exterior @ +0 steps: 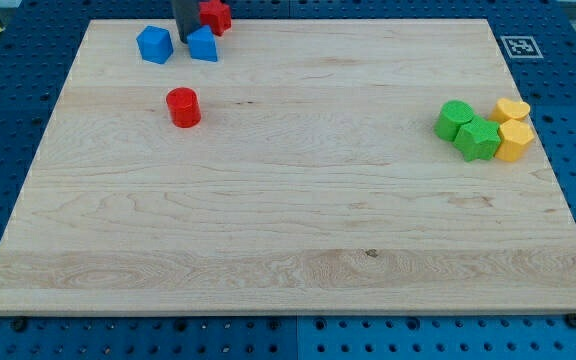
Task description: Push the blue triangle to the right of the blue cube
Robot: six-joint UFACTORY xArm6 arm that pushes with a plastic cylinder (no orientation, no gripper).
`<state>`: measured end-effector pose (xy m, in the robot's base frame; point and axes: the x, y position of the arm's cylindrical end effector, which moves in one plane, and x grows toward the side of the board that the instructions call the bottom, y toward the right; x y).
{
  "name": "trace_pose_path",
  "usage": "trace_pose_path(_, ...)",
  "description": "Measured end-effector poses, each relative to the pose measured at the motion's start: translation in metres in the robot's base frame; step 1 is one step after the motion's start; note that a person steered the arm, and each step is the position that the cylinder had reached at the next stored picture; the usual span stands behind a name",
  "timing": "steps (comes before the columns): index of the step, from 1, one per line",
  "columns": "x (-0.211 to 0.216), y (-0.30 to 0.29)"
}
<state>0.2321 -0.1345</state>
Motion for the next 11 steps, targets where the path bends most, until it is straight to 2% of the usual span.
trace_pose_path(3, -0.004, 0.076)
trace_pose_path(4, 0.015, 0.091)
trace_pose_path(5, 0.042, 0.087)
trace_pose_path(7, 0.041, 0.046)
trace_pose_path(10, 0.027, 0.042)
trace_pose_path(11, 0.031, 0.022)
